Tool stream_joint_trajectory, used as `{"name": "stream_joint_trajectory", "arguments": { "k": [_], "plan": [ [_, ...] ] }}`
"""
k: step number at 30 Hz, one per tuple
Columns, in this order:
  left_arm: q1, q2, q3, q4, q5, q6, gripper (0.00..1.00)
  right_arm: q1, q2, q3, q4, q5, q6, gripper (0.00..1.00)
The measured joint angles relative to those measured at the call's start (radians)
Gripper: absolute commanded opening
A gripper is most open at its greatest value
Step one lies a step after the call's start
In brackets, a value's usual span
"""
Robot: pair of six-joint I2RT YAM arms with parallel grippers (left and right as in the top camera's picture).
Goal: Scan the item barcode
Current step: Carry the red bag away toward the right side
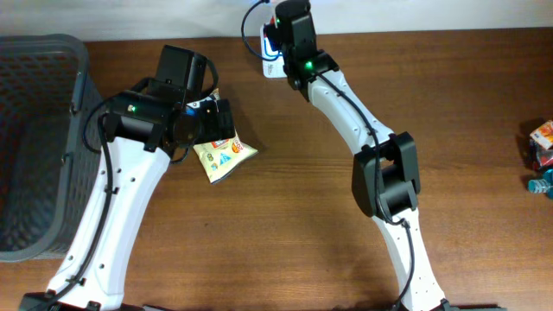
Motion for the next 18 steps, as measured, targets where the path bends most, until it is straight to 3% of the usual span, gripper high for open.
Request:
{"name": "stream_joint_trajectory", "arguments": {
  "k": [4, 8, 13, 18],
  "plan": [
    [0.0, 0.0, 0.0, 0.0, 0.0, 0.0, 0.99, 0.001, 0.006, -0.002, 0.041, 0.003, 0.0, 0.04],
    [0.0, 0.0, 0.0, 0.0, 0.0, 0.0, 0.99, 0.004, 0.005, -0.002, 0.019, 0.159, 0.044, 0.04],
    [0.0, 0.0, 0.0, 0.0, 0.0, 0.0, 0.99, -0.076, -0.078, -0.006, -0.258, 0.248, 0.151, 0.04],
    [0.0, 0.0, -0.001, -0.001, 0.0, 0.0, 0.99, -0.371, -0.163, 0.002, -0.665, 0.27, 0.313, 0.04]
  ]
}}
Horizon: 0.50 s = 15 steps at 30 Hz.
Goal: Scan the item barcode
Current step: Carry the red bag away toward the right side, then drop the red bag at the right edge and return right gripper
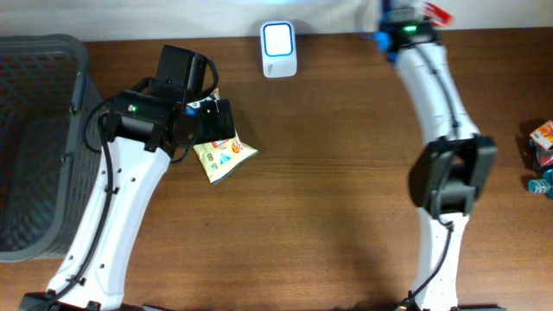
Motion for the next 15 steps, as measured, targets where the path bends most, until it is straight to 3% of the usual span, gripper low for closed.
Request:
{"name": "stream_joint_trajectory", "arguments": {
  "k": [6, 14, 15],
  "plan": [
    [0.0, 0.0, 0.0, 0.001, 0.0, 0.0, 0.99, -0.362, 0.0, -0.003, -0.228, -0.002, 0.124, 0.04],
    [0.0, 0.0, 0.0, 0.001, 0.0, 0.0, 0.99, -0.624, 0.005, -0.003, -0.251, -0.057, 0.142, 0.06],
    [0.0, 0.0, 0.0, 0.001, 0.0, 0.0, 0.99, -0.638, 0.007, -0.003, -0.255, -0.058, 0.141, 0.14]
  ]
}}
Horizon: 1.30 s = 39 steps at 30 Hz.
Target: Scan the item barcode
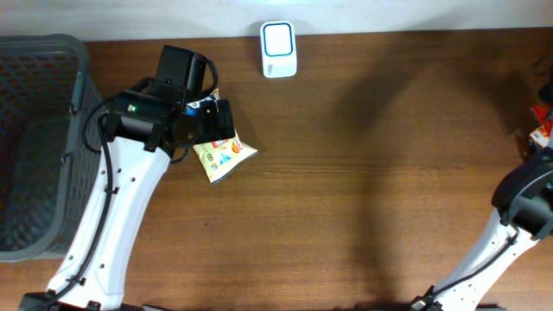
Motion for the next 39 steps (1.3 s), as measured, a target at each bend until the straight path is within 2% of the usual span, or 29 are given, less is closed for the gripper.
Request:
{"name": "stream_joint_trajectory", "arguments": {
  "k": [2, 3, 5, 12, 16, 17, 20, 22, 24, 27, 31, 39],
  "plan": [
    [0.0, 0.0, 0.0, 0.0, 0.0, 0.0, 0.99, -0.036, 0.01, 0.0, -0.026, -0.005, 0.0, 0.59],
    [0.0, 0.0, 0.0, 0.0, 0.0, 0.0, 0.99, -0.05, 0.012, 0.0, -0.037, -0.005, 0.003, 0.7],
    [0.0, 0.0, 0.0, 0.0, 0.0, 0.0, 0.99, -0.068, 0.012, 0.0, -0.065, -0.006, 0.004, 0.76],
    [0.0, 0.0, 0.0, 0.0, 0.0, 0.0, 0.99, -0.043, 0.006, 0.0, -0.118, -0.023, 0.002, 0.71],
    [0.0, 0.0, 0.0, 0.0, 0.0, 0.0, 0.99, 0.068, -0.119, -0.003, -0.109, -0.199, 0.003, 0.6],
    [0.0, 0.0, 0.0, 0.0, 0.0, 0.0, 0.99, 0.102, -0.165, -0.003, -0.111, -0.242, 0.003, 0.61],
    [0.0, 0.0, 0.0, 0.0, 0.0, 0.0, 0.99, 0.247, -0.269, -0.003, -0.133, -0.384, 0.003, 0.67],
    [0.0, 0.0, 0.0, 0.0, 0.0, 0.0, 0.99, 0.347, -0.269, -0.002, -0.187, -0.472, -0.014, 0.87],
    [0.0, 0.0, 0.0, 0.0, 0.0, 0.0, 0.99, 0.451, -0.264, -0.003, -0.262, -0.533, -0.04, 0.99],
    [0.0, 0.0, 0.0, 0.0, 0.0, 0.0, 0.99, 0.643, -0.262, -0.003, -0.331, -0.587, -0.062, 0.98],
    [0.0, 0.0, 0.0, 0.0, 0.0, 0.0, 0.99, 0.796, -0.216, -0.003, -0.335, -0.603, -0.066, 0.98],
    [0.0, 0.0, 0.0, 0.0, 0.001, 0.0, 0.99, 0.824, -0.153, -0.006, -0.362, -0.606, -0.072, 0.98]
  ]
}}
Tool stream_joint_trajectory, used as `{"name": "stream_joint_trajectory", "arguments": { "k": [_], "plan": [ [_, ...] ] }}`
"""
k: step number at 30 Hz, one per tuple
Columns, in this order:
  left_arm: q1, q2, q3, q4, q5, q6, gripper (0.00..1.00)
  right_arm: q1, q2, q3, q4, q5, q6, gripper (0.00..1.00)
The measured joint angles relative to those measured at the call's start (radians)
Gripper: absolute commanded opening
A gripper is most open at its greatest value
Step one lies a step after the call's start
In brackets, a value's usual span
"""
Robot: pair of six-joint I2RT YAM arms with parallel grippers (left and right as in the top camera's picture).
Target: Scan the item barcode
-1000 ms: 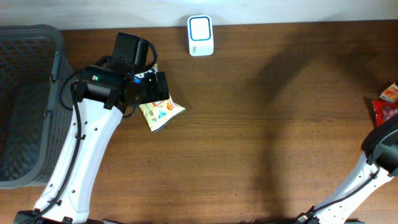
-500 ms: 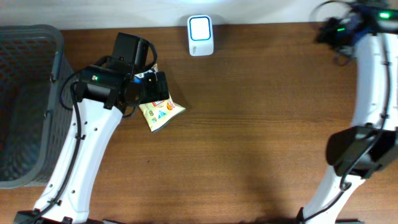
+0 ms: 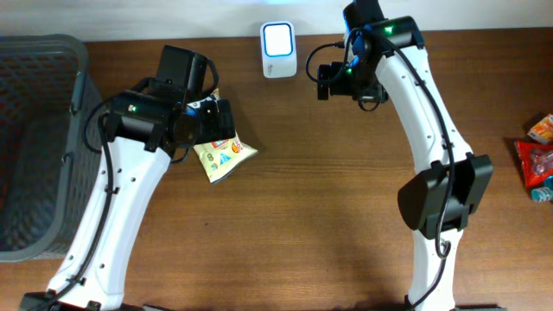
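Observation:
A yellow-green snack packet (image 3: pixel 223 156) lies on the wooden table left of centre. My left gripper (image 3: pixel 214 123) is shut on its top edge. The white barcode scanner (image 3: pixel 278 49) with a lit window stands at the table's far edge. My right gripper (image 3: pixel 322 82) hangs just to the right of the scanner and a little nearer. Its fingers point left toward the packet. From above its jaws are too dark to read, and I make out nothing in them.
A dark grey mesh basket (image 3: pixel 34 147) fills the left side. At the right edge lie an orange-and-white box (image 3: pixel 543 129) and a red packet (image 3: pixel 536 164). The right arm's lower links (image 3: pixel 441 203) stand over the table's right half.
My right arm was swung out past the right edge by the loose items. Now its gripper is back beside the scanner. A red packet now shows at the right edge. Left gripper and snack packet are unchanged.
My right gripper was first over the scanner, then at the far edge to its right, then out past the right edge. Now it hangs right of the scanner. All along, my left gripper kept the snack packet in the same spot.

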Motion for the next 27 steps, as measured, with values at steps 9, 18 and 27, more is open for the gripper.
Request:
{"name": "stream_joint_trajectory", "arguments": {
  "k": [9, 18, 27],
  "plan": [
    [0.003, 0.079, 0.0, 0.119, -0.031, -0.005, 0.92, 0.0, 0.0, 0.0, 0.0, 0.0, 0.0, 0.98],
    [0.037, 0.396, -0.002, 0.348, 0.046, -0.122, 0.79, 0.0, 0.0, 0.0, 0.0, 0.0, 0.0, 0.98],
    [-0.068, 0.609, -0.002, 0.358, -0.034, -0.217, 0.21, 0.0, 0.0, 0.0, 0.0, 0.0, 0.0, 0.98]
  ]
}}
